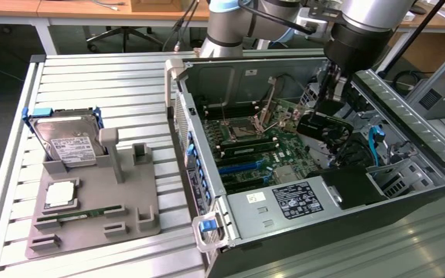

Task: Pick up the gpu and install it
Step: 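Insert the gpu into the slot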

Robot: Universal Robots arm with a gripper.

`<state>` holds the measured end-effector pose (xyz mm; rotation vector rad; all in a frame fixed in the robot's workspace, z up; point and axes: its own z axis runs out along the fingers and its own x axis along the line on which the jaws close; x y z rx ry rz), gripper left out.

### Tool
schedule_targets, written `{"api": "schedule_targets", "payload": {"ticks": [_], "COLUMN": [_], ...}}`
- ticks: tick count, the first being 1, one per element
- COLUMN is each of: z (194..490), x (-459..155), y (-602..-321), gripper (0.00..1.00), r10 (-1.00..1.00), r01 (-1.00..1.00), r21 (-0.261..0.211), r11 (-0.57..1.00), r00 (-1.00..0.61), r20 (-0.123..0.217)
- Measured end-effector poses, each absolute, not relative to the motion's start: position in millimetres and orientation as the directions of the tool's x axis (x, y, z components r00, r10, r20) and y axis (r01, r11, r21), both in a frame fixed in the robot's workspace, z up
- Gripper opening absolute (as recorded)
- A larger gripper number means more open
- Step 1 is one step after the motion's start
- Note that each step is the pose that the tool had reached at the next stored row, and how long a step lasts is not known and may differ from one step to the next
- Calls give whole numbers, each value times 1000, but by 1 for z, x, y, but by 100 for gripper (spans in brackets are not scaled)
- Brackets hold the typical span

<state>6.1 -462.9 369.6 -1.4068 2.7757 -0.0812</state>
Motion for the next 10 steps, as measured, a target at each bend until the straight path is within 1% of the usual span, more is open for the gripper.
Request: {"api": "schedule_targets", "payload": {"ticks": [10], "z": [369], "x": [6], "y": [-463], "gripper": [27], "r10": [-830], "r01": [-829], "r21": [-61], "r11": [556], "r00": [-557], "r20": [0]}}
